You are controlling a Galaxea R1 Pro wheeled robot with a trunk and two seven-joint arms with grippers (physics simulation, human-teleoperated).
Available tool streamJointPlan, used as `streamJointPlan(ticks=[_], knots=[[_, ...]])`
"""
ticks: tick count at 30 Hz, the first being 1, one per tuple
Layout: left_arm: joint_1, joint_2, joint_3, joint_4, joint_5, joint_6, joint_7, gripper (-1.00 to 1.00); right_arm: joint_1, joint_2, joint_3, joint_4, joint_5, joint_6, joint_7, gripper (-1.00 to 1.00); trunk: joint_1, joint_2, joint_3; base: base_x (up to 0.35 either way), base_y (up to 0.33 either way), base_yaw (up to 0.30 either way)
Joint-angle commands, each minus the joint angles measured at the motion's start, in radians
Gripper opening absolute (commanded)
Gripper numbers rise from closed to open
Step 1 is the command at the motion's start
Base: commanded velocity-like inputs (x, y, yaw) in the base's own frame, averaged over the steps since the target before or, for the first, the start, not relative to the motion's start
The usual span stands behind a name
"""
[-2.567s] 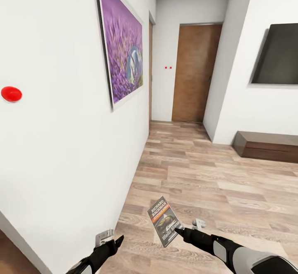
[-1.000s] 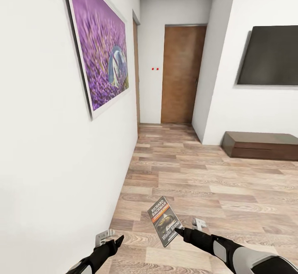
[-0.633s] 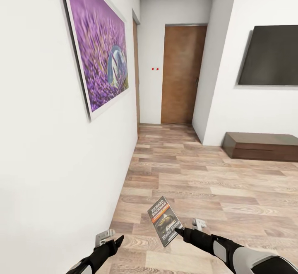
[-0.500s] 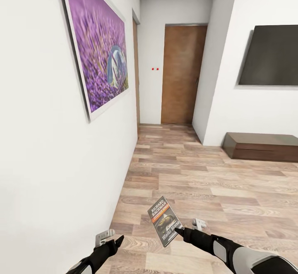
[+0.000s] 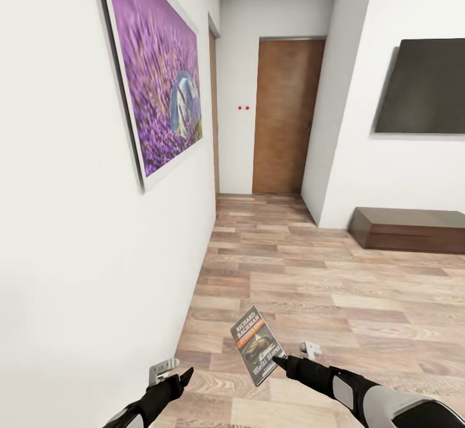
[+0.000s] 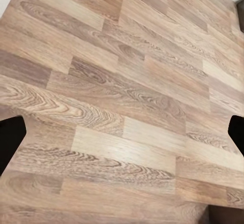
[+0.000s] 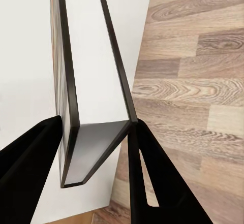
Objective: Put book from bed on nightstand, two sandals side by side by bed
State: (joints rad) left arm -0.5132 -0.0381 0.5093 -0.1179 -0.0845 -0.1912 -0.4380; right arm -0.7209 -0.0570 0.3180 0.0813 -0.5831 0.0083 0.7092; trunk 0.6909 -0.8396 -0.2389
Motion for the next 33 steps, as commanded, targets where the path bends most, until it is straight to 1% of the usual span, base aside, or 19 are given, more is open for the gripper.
streamJointPlan(ticks=[1, 9, 18, 33], knots=[[-0.001, -0.001, 0.008, 0.000, -0.009, -0.004, -0.002, 1.00, -0.002, 0.000, 0.006, 0.003, -0.011, 0.001, 0.006, -1.00, 0.000, -0.001, -0.001, 0.186, 0.003, 0.000], [-0.001, -0.001, 0.008, 0.000, -0.009, -0.004, -0.002, 1.00, -0.002, 0.000, 0.006, 0.003, -0.011, 0.001, 0.006, -1.00, 0.000, -0.001, -0.001, 0.284, 0.001, 0.000], [-0.001, -0.002, 0.008, 0.000, -0.009, -0.004, -0.002, 1.00, -0.002, 0.000, 0.006, 0.003, -0.011, 0.001, 0.006, -1.00, 0.000, -0.001, -0.001, 0.103, 0.000, 0.000], [-0.001, -0.002, 0.008, 0.000, -0.009, -0.004, -0.002, 1.00, -0.002, 0.000, 0.006, 0.003, -0.011, 0.001, 0.006, -1.00, 0.000, -0.001, -0.001, 0.301, 0.000, 0.000]])
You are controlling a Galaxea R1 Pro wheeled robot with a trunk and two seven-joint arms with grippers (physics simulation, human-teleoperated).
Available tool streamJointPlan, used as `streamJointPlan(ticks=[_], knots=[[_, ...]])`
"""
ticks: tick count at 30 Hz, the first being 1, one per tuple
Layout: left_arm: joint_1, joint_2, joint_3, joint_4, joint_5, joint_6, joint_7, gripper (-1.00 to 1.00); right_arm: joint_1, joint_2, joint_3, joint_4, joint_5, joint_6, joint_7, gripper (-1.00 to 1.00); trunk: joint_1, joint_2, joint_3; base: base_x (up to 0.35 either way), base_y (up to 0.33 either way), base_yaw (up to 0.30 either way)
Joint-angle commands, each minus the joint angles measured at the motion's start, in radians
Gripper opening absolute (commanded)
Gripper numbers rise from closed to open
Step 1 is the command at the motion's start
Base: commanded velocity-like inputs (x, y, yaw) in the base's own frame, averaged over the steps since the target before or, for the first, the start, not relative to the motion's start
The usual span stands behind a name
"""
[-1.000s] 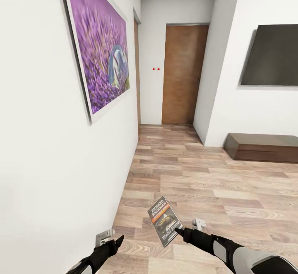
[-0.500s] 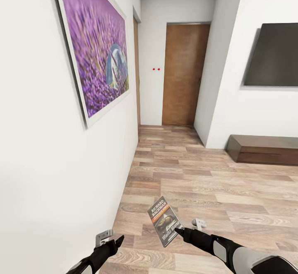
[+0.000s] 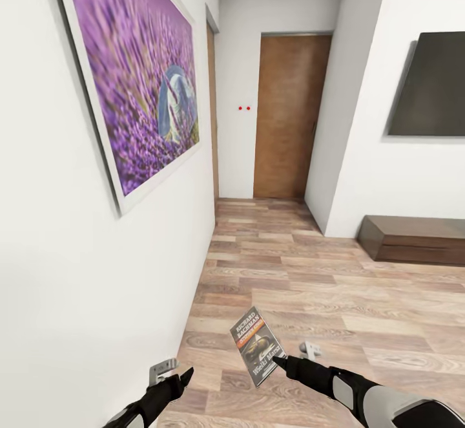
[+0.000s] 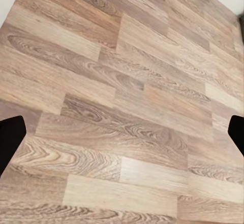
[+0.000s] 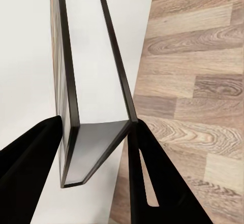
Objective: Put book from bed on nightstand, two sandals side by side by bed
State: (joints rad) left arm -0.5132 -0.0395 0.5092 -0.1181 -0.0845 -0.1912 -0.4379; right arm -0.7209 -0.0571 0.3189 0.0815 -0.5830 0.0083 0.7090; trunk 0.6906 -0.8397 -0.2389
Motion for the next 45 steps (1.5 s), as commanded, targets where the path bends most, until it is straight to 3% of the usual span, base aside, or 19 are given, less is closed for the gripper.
streamJointPlan(ticks=[1, 31, 45], knots=[[-0.001, 0.000, 0.008, 0.000, -0.009, -0.004, -0.002, 1.00, -0.002, 0.000, 0.005, 0.003, -0.011, 0.001, 0.006, -1.00, 0.001, -0.001, -0.001, 0.302, 0.000, 0.000], [-0.001, 0.000, 0.008, 0.001, -0.009, -0.004, -0.002, 1.00, -0.002, 0.000, 0.005, 0.003, -0.011, 0.001, 0.006, -1.00, 0.001, -0.001, -0.001, 0.299, 0.000, 0.000], [-0.001, 0.000, 0.008, 0.002, -0.009, -0.004, -0.002, 1.00, -0.002, 0.000, 0.005, 0.003, -0.011, 0.001, 0.006, -1.00, 0.001, -0.001, -0.001, 0.299, 0.000, -0.097]])
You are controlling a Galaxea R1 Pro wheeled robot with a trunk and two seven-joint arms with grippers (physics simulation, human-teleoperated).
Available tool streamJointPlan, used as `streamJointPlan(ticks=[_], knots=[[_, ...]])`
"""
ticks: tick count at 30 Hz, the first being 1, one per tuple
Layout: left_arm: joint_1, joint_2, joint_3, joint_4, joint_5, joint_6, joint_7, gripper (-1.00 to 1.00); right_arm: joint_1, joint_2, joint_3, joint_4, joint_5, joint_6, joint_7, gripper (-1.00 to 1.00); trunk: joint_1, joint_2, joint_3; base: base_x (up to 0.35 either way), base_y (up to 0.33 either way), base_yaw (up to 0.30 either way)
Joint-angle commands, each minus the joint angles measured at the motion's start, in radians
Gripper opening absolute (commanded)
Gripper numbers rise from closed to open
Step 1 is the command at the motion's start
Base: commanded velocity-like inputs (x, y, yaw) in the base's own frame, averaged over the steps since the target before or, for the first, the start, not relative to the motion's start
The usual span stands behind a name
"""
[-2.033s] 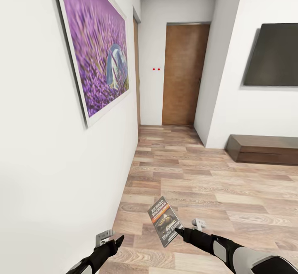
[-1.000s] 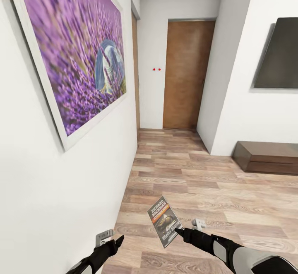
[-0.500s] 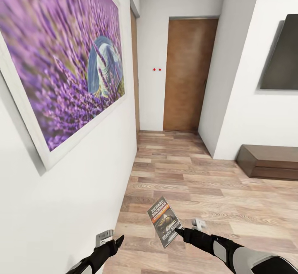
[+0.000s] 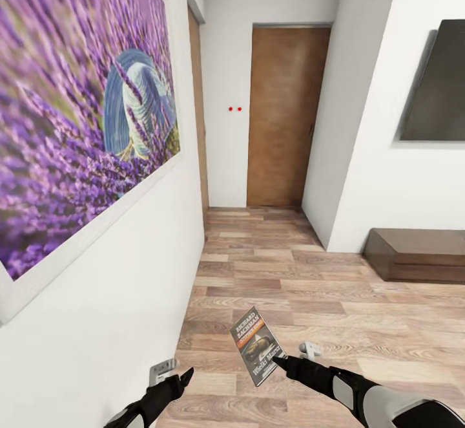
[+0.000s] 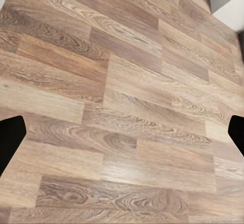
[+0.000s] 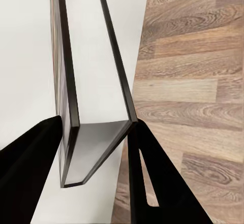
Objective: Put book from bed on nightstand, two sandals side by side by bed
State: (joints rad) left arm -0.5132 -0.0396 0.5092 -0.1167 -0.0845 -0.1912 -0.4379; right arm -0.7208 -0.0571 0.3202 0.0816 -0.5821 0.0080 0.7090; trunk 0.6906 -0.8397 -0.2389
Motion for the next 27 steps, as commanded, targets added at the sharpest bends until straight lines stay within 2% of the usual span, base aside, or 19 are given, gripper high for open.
streamJointPlan(ticks=[1, 12, 20, 27], knots=[[-0.001, 0.000, 0.008, 0.000, -0.009, -0.004, -0.002, 1.00, -0.002, 0.000, 0.003, 0.003, -0.012, 0.001, 0.006, -1.00, 0.001, -0.001, -0.001, 0.299, 0.000, -0.007], [-0.001, 0.000, 0.008, 0.000, -0.009, -0.004, -0.002, 1.00, -0.002, 0.000, 0.003, 0.003, -0.012, 0.001, 0.007, -1.00, 0.001, -0.001, -0.001, 0.299, 0.000, -0.014], [-0.001, 0.000, 0.007, 0.000, -0.009, -0.004, -0.002, 1.00, -0.002, 0.000, 0.003, 0.003, -0.012, 0.001, 0.007, -1.00, 0.001, -0.001, -0.001, 0.297, -0.001, -0.249], [-0.001, 0.000, 0.007, 0.000, -0.009, -0.004, -0.002, 1.00, -0.002, 0.000, 0.003, 0.002, -0.012, 0.001, 0.007, -1.00, 0.001, -0.001, -0.001, 0.290, -0.109, -0.263]])
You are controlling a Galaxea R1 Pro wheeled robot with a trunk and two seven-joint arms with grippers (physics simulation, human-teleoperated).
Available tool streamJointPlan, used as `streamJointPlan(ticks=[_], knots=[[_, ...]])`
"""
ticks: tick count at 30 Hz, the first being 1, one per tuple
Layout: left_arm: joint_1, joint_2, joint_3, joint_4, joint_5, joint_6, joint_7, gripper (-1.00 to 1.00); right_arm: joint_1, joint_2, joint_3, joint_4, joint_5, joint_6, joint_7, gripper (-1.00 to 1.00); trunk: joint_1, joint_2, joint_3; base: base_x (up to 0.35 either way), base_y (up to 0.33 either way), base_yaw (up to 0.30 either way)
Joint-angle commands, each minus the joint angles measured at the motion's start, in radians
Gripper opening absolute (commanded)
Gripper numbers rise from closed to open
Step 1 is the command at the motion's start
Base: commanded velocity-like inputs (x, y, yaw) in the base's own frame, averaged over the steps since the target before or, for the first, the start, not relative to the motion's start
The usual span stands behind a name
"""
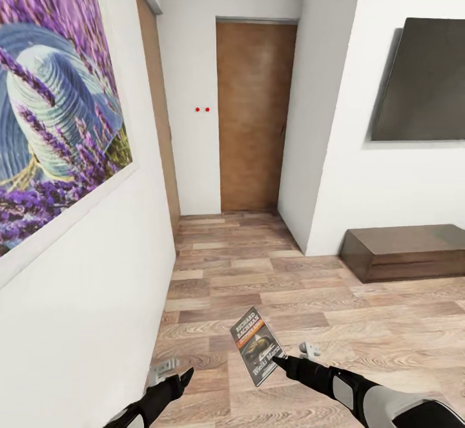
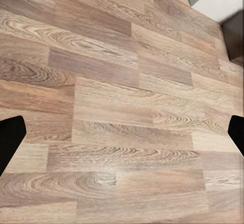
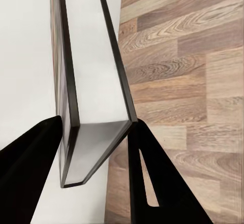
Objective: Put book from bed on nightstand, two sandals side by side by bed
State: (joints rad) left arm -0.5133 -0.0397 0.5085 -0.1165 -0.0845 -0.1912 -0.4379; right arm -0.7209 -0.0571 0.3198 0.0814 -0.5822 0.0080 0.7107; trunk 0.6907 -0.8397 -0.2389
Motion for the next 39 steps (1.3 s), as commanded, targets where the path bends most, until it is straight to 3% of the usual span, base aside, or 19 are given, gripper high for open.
streamJointPlan(ticks=[1, 19, 39], knots=[[-0.001, 0.000, 0.007, 0.000, -0.009, -0.004, -0.002, 1.00, -0.002, 0.000, 0.004, 0.003, -0.011, 0.001, 0.006, -1.00, 0.001, -0.001, -0.001, 0.274, -0.149, -0.112], [-0.001, 0.000, 0.007, 0.000, -0.009, -0.004, -0.002, 1.00, -0.002, 0.000, 0.004, 0.003, -0.011, 0.001, 0.004, -1.00, 0.001, -0.001, -0.001, 0.258, -0.154, -0.018], [-0.001, 0.000, 0.007, 0.000, -0.009, -0.004, -0.002, 1.00, -0.002, 0.000, 0.004, 0.003, -0.012, 0.001, 0.004, -1.00, 0.001, -0.001, -0.001, 0.018, -0.012, -0.239]])
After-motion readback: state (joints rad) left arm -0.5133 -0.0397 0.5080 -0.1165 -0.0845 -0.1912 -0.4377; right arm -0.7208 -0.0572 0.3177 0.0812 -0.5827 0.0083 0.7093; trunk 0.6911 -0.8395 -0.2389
